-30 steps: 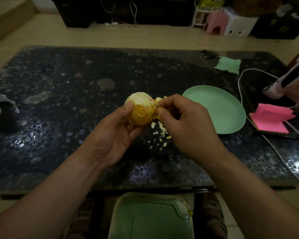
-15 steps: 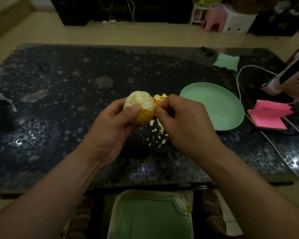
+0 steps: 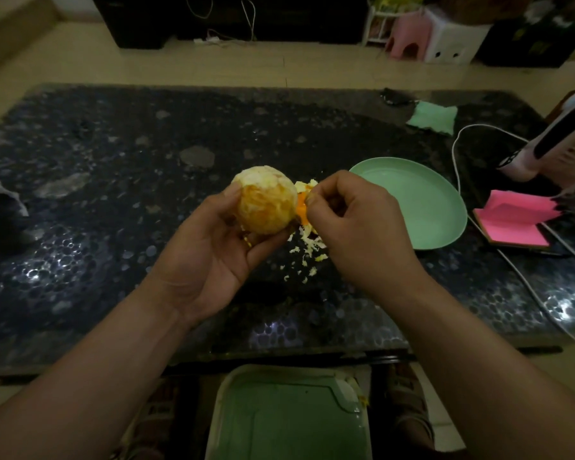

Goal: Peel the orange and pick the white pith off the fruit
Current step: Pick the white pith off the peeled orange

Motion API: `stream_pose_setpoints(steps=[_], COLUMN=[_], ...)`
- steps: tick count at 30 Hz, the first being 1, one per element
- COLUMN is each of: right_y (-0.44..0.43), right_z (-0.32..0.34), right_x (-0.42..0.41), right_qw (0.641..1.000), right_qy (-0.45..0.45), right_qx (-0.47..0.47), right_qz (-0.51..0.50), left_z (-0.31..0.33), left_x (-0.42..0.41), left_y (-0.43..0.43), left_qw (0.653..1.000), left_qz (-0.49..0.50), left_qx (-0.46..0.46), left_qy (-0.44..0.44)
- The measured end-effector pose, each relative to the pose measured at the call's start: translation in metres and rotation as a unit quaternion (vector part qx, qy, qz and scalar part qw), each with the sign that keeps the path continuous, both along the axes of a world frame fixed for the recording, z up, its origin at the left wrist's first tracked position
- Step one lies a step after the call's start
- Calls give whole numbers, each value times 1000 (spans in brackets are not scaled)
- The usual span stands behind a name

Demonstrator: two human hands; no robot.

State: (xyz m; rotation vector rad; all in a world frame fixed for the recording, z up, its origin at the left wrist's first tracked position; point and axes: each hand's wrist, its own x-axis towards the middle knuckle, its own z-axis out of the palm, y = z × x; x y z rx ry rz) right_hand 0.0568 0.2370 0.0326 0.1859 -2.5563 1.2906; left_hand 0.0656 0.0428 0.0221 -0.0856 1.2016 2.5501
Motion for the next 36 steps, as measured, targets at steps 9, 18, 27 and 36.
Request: stream_pose_setpoints(steps=[9, 18, 27, 36], right_y=[9, 7, 9, 9], right_z=[-30, -42, -43, -29], right_x=[-20, -30, -28, -20], right_qw=[951, 938, 942, 981], right_qy=[-145, -126, -106, -98], right_qx=[274, 324, 317, 163], right_qz=[10, 2, -1, 28], left_z=[-20, -28, -28, -28], left_x=[-2, -9, -10, -13], left_y=[3, 13, 15, 11], left_qw=[990, 984, 984, 986], left_qz=[-31, -7, 6, 14], left_qx=[-11, -14, -18, -13], left_qy=[-138, -175, -177, -165])
